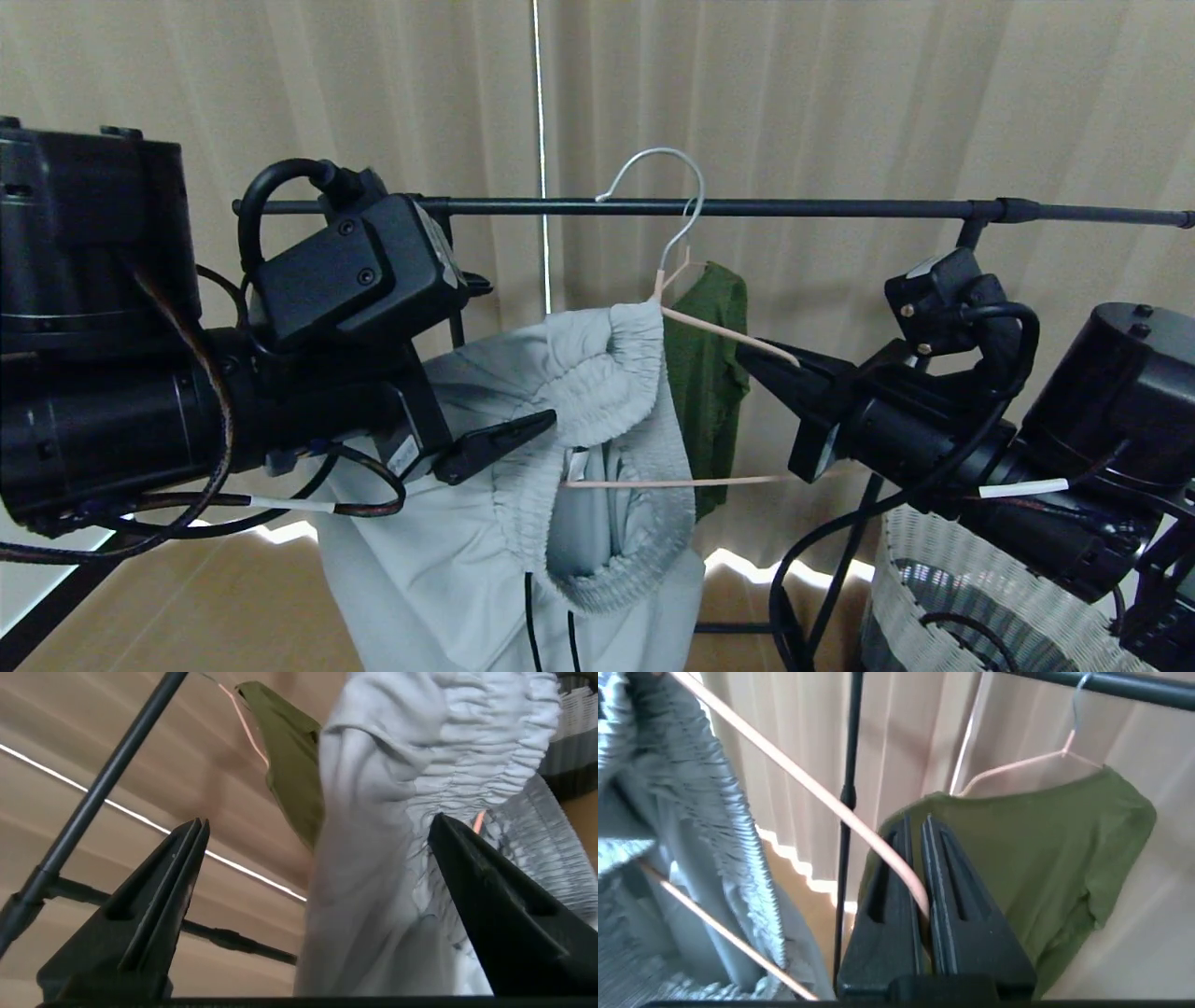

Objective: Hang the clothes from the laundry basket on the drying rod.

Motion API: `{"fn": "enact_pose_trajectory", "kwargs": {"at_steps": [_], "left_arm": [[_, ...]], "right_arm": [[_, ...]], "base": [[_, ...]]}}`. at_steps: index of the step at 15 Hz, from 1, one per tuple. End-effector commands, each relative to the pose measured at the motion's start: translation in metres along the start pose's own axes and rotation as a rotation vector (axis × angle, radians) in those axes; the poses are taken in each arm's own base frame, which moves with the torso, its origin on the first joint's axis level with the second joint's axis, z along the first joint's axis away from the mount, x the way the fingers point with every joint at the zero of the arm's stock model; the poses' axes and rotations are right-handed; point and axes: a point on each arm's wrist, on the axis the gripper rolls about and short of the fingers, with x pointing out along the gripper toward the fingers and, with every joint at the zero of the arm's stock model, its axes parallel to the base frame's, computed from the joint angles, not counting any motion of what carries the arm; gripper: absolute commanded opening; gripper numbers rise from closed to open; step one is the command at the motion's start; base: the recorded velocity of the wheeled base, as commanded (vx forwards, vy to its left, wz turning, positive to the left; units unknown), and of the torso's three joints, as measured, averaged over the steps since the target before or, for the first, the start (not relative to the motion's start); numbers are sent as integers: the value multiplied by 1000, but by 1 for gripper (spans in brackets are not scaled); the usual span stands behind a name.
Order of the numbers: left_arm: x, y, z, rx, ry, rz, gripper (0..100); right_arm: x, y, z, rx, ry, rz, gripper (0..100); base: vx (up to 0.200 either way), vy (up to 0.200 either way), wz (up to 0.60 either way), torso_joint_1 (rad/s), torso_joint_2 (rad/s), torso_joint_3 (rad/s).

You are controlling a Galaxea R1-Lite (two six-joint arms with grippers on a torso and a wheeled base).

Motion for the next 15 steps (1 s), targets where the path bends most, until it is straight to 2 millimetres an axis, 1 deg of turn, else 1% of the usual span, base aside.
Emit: {"fn": "enact_pose_trajectory", "kwargs": {"at_steps": [1,2,3,7,11,15], "left_arm": [[2,-1,-2,-3,7,-5,100],[2,-1,-3,-5,9,-7,100],[2,-2,-3,-3,9,-9,0],[1,-2,-2,-4,7,-7,0],[1,-6,-7,-15,16,-10,0],[3,-12,-15,-51,-53,55,0]], "right_arm": [[0,2,1,-1,-12,13,0],[-1,4,0,0,-34,29,0],[-2,5,0,-3,-39,38,0],[-3,5,0,-3,-42,39,0],[-2,5,0,-3,-41,38,0],[-1,4,-2,-5,-36,35,0]], "base": [[0,0,0,0,0,0],[0,0,0,0,0,0],[0,0,0,0,0,0],[0,0,0,0,0,0],[0,0,0,0,0,0],[0,0,0,0,0,0]]}}
